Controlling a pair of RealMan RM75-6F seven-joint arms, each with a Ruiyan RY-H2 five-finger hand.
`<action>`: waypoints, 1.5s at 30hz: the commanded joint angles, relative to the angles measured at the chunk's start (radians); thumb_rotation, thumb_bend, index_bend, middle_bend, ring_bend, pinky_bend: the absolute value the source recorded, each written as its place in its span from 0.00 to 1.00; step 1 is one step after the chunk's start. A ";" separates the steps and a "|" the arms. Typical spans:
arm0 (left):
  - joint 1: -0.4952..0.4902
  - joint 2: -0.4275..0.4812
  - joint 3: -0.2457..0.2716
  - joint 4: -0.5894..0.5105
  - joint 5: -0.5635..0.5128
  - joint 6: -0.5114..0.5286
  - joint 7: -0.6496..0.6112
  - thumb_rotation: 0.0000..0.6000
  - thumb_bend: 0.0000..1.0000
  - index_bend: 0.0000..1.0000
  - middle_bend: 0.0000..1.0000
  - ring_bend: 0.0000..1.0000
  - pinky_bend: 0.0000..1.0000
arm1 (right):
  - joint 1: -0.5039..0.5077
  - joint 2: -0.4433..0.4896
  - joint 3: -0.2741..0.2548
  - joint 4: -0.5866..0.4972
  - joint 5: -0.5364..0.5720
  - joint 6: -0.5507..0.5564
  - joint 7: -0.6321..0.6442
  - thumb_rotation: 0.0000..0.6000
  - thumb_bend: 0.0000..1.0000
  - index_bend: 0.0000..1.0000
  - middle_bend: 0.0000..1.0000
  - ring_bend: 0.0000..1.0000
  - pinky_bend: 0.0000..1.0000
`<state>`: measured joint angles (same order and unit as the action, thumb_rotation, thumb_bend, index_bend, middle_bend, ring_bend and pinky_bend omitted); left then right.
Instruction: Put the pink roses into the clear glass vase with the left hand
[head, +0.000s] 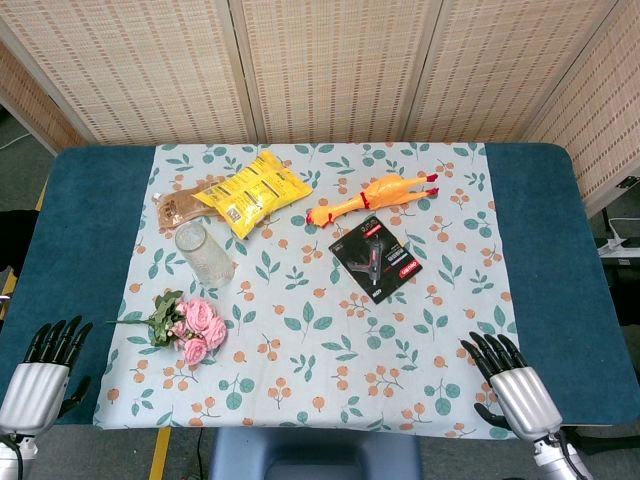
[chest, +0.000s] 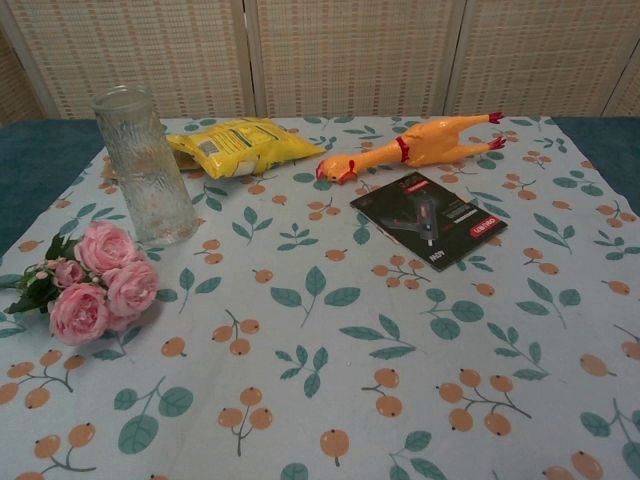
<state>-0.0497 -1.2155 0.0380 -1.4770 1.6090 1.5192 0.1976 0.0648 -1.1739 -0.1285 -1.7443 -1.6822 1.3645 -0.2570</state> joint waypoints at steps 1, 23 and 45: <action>0.003 -0.001 0.003 0.006 -0.001 -0.002 -0.006 1.00 0.37 0.00 0.00 0.00 0.08 | 0.002 -0.001 0.000 0.001 0.000 -0.005 0.000 1.00 0.15 0.00 0.00 0.00 0.00; -0.215 -0.051 -0.080 -0.101 -0.149 -0.363 -0.060 1.00 0.34 0.00 0.00 0.00 0.11 | 0.010 -0.005 0.005 0.001 0.019 -0.027 0.004 1.00 0.15 0.00 0.00 0.00 0.00; -0.456 -0.120 -0.147 -0.130 -0.429 -0.695 0.077 1.00 0.31 0.00 0.00 0.00 0.16 | 0.018 0.003 0.019 0.005 0.044 -0.034 0.024 1.00 0.15 0.00 0.00 0.00 0.00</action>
<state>-0.4806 -1.3282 -0.1135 -1.6256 1.2141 0.8482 0.2249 0.0826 -1.1714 -0.1100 -1.7396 -1.6384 1.3296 -0.2327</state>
